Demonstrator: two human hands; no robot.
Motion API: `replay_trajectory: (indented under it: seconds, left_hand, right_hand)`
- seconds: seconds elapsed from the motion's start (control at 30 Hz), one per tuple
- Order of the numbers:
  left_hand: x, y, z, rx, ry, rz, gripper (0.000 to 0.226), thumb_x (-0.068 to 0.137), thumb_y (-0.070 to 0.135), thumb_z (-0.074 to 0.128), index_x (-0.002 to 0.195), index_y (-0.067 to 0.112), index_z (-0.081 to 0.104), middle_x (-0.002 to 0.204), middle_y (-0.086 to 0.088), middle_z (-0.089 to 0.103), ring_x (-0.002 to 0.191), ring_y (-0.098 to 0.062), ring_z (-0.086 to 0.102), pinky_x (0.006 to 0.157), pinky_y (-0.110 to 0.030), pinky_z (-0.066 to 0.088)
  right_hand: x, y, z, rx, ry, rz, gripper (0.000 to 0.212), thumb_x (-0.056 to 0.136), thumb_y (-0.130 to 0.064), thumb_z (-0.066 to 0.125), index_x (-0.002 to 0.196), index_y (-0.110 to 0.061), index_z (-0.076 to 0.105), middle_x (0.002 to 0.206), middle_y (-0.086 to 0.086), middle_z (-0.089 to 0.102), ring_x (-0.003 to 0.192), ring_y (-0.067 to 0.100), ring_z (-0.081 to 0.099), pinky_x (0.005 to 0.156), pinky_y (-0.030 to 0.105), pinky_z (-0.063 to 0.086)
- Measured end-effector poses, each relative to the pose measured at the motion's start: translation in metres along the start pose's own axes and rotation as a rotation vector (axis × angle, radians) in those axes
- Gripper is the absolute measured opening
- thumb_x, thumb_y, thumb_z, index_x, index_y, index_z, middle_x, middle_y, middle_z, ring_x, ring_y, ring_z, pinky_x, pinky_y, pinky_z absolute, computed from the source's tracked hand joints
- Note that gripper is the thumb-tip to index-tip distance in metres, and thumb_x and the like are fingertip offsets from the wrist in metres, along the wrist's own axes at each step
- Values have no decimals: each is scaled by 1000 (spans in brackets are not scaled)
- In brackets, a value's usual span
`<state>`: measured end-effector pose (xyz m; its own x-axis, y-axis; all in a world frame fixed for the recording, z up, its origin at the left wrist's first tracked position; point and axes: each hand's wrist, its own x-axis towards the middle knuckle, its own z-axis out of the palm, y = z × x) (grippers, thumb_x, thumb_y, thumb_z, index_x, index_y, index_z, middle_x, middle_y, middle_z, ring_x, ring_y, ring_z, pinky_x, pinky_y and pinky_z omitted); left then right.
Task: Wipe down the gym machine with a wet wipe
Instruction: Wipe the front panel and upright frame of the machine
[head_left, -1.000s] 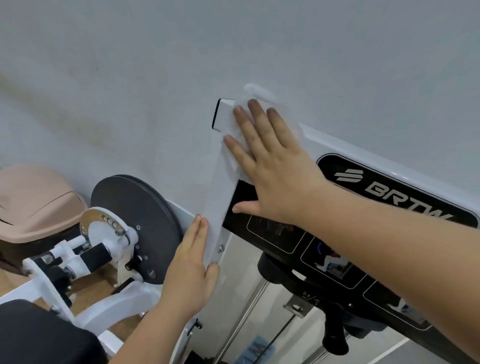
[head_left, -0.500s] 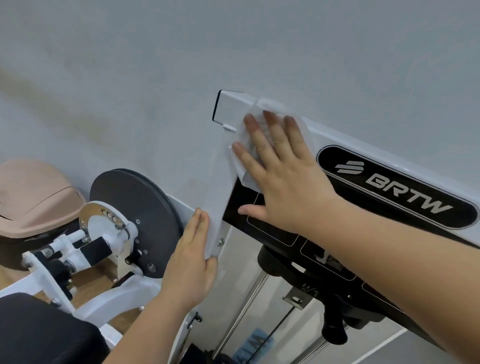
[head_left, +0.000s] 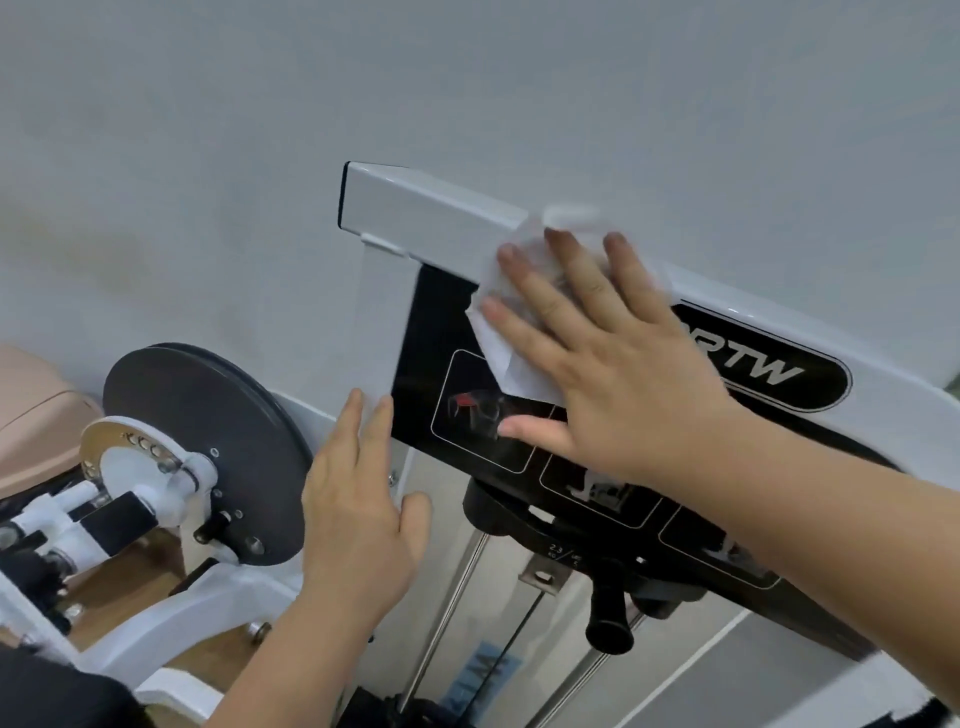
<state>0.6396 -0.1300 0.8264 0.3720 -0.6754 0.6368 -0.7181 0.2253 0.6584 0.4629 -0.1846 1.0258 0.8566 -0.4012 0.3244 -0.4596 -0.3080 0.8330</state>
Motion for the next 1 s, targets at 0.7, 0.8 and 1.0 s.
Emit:
replay_trajectory:
  seconds: [0.7, 0.8, 1.0]
  left_hand:
    - [1, 57, 26, -84, -13, 1, 80, 86, 14, 44, 163, 21, 23, 171, 10, 1, 159, -15, 4, 126, -55, 16]
    - [2, 77, 17, -12, -12, -22, 80, 86, 20, 44, 163, 21, 20, 168, 11, 4, 157, -18, 10, 123, -62, 19]
    - [4, 141, 20, -34, -35, 110, 80, 86, 28, 38, 164, 20, 19, 172, 0, 7, 158, -12, 4, 124, -61, 16]
  right_hand:
    - [-95, -11, 30, 36, -128, -242, 87, 103, -65, 24, 163, -9, -4, 168, 19, -16, 154, 40, -22, 122, 54, -23]
    - [-120, 4, 37, -56, -160, -385, 81, 106, -59, 16, 159, -9, -20, 163, 14, -30, 148, 36, -33, 112, 55, -36]
    - [-120, 66, 16, 12, 63, -176, 97, 99, -72, 22, 163, -6, -8, 171, 15, -13, 158, 29, -14, 127, 49, -14]
